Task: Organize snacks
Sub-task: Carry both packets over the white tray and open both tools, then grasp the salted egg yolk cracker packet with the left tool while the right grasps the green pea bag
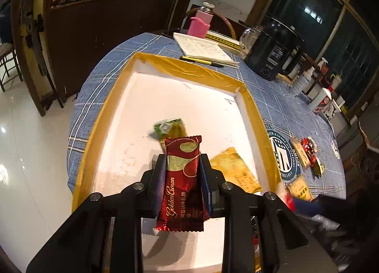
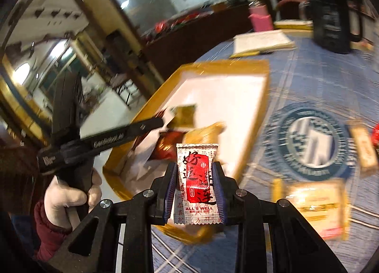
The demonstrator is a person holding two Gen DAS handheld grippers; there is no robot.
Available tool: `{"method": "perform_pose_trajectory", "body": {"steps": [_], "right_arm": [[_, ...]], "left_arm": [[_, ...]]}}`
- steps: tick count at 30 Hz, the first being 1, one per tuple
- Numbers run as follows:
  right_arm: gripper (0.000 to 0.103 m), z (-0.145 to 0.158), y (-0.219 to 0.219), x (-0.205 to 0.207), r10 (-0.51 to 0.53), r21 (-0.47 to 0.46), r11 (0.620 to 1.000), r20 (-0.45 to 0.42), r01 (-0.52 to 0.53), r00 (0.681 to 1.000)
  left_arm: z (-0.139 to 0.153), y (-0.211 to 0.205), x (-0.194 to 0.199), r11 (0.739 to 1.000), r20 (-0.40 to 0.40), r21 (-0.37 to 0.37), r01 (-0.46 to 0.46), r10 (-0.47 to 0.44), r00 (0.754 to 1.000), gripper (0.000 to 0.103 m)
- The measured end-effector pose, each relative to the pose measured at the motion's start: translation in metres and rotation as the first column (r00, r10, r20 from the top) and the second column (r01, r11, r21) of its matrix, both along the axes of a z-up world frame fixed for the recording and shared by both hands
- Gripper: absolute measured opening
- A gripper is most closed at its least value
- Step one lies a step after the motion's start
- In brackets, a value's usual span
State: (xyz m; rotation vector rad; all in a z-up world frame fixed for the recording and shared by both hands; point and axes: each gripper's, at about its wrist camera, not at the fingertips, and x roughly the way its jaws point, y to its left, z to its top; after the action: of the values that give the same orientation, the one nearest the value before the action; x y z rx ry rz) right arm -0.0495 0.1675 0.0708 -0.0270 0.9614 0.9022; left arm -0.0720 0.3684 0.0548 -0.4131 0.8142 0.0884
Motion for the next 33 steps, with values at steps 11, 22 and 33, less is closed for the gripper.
{"method": "perform_pose_trajectory", "body": {"steps": [11, 22, 33], "right_arm": [[0.037, -0.011, 0.023, -0.013, 0.041, -0.018, 0.999, 0.015, -0.040, 0.999], [0.047, 0.016, -0.120, -0.002, -0.200, 0.045, 0.980, 0.118, 0.196, 0.973], [0.050, -0.005, -0.291, 0.012, -0.468, 0.055, 0.884, 0.074, 0.465, 0.881]], "left_arm": [[0.013, 0.010, -0.029, 0.988, 0.084, -0.128, -0.088, 0.100, 0.991, 0.042], [0.045, -0.069, -0.082, 0.992, 0.257, -0.126, 0.001, 0.031, 0.966, 0.058], [0.030, -0.176, -0.056, 0.978, 0.137, -0.078, 0.192, -0.180, 0.974, 0.057]]}}
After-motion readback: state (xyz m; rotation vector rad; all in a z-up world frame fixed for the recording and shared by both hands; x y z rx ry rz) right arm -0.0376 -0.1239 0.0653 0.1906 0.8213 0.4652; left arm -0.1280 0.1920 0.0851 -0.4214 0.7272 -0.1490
